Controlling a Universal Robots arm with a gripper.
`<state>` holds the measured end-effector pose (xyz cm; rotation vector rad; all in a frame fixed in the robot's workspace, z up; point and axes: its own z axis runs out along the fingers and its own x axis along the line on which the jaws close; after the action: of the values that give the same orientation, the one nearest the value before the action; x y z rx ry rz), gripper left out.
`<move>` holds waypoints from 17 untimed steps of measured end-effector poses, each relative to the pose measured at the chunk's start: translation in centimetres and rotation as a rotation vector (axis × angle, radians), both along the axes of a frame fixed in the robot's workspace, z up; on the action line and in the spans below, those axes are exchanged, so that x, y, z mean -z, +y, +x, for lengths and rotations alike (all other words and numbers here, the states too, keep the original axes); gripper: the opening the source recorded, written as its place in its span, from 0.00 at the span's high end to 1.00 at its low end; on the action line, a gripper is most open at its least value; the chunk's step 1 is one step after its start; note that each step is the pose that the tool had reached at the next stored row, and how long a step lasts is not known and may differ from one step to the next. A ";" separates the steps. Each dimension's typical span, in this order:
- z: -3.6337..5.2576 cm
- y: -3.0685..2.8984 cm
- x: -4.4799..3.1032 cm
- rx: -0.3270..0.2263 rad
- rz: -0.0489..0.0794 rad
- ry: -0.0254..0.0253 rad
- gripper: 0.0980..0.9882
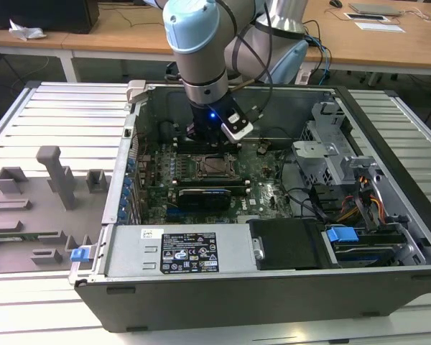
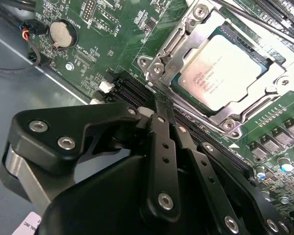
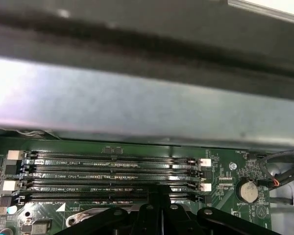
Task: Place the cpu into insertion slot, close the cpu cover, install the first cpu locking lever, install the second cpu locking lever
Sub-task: 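Install the first cpu locking lever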
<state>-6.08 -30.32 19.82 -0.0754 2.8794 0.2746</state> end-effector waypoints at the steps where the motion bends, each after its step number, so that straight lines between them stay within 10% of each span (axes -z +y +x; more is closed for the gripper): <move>1: 0.00 0.00 -0.01 0.005 0.000 0.0001 0.99; 17: -0.36 0.43 -0.20 0.059 -0.005 -0.0024 0.99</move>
<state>-6.44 -29.90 20.03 0.0089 2.8743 0.2559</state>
